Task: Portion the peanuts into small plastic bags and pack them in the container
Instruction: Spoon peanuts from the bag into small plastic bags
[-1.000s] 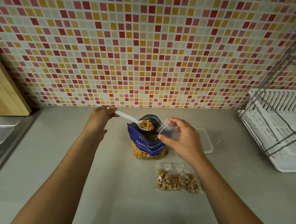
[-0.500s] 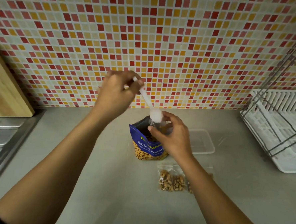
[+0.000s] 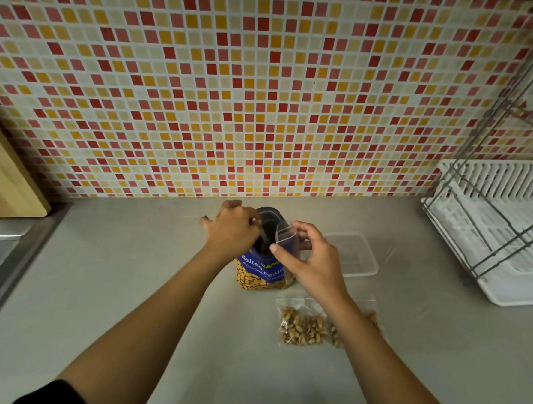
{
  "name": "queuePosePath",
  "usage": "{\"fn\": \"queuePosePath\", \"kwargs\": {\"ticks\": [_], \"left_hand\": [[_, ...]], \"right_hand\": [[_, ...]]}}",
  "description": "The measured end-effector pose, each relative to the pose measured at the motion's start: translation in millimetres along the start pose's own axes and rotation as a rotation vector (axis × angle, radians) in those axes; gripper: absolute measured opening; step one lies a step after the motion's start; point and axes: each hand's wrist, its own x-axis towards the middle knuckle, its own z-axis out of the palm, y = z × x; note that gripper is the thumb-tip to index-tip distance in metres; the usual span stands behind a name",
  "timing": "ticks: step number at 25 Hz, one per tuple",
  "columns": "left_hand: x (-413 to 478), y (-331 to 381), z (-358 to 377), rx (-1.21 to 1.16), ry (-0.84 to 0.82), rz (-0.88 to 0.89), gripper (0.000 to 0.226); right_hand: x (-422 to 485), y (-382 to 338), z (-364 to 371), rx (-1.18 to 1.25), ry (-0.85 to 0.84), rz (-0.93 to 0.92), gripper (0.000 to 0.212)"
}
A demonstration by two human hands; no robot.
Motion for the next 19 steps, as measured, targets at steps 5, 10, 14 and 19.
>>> {"fn": "queuePosePath", "kwargs": {"ticks": [5, 10, 14, 19], "left_hand": [[9.3, -2.5, 5.4, -0.249, -0.040, -0.120, 0.019], [-1.6, -8.2, -1.9, -0.588, -0.037, -0.185, 0.019], [-7.5, -12.0, -6.6, -0.743, 0.012, -0.261, 0.021], [-8.0, -17.1, -18.9, -0.914, 0.030, -0.332, 0.018]], "right_hand": [[-0.8, 3.3, -2.1, -0.006, -0.061, 0.007, 0.057], [-2.7, 2.7, -6.4, 0.071, -0.095, 0.032, 0.055], [-4.5, 3.1, -8.7, 0.137, -0.117, 0.052, 0.054], [-11.1, 5.6, -10.3, 0.210, -0.063, 0.053, 0.046]]}}
